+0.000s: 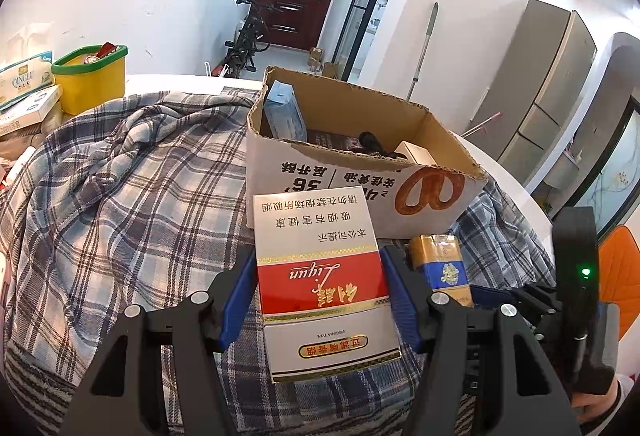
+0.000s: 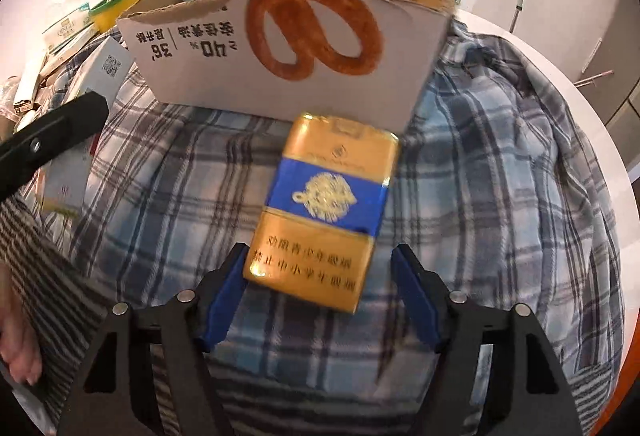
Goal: Organize objects
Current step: 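Lift both cigarette packs up above the cardboard box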
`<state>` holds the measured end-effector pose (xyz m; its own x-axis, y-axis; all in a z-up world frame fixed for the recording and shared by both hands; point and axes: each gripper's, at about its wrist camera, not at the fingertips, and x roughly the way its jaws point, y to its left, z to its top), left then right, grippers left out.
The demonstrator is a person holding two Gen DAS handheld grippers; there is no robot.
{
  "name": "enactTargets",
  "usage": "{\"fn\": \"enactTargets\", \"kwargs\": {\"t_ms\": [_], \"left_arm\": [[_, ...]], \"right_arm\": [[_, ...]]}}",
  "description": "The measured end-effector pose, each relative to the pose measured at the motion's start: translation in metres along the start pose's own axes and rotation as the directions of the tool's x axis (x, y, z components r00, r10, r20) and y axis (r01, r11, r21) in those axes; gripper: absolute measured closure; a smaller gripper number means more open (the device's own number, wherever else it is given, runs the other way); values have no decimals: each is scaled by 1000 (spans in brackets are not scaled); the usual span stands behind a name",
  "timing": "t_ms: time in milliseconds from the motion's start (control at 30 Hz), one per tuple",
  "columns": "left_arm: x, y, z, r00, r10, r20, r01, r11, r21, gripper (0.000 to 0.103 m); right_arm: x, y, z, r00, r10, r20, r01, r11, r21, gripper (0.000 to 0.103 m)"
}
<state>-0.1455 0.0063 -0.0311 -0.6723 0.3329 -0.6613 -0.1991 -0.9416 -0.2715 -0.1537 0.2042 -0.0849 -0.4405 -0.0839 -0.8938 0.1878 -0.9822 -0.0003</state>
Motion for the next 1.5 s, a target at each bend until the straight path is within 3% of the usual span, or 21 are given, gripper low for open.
{"fn": "enactTargets", "kwargs": {"t_ms": [133,267,367,467,533,600,767,1067,1500], "left_arm": [[2,-1,-1,1000,3,-4,-3,1000,6,40],[4,-2,-1,1000,12,-5,-12,1000,14,40],[5,-2,-2,1000,22,-5,-22,1000,17,40],[6,0,-1,1000,21,-8,-21,1000,13,40],[6,0,-2,1000,20,-9,-20,1000,16,40],[7,-1,-2,1000,20,-11,-20,1000,24,40],[5,-6,-3,1000,18,5,-19,999,44,40],[-6,-15,-2,997,25,76,-31,996,85,40],[-11,-19,-2,993,16,113,-29,994,109,40]], "right_arm": [[-8,-13,-4,999,-35,27,34,999,15,32],[-16,-17,9,996,-8,85,3,998,68,32],[-8,-13,19,997,-15,80,12,999,41,32],[1,-16,6,998,-7,56,6,1000,21,33],[6,-18,3,998,-11,61,9,1000,28,52],[6,-20,-2,995,-17,96,14,999,34,52],[-15,-22,-3,972,-26,234,18,999,36,52],[-43,-28,-9,911,53,409,-83,995,57,52],[-45,-20,-8,907,35,419,-51,998,27,52]]}}
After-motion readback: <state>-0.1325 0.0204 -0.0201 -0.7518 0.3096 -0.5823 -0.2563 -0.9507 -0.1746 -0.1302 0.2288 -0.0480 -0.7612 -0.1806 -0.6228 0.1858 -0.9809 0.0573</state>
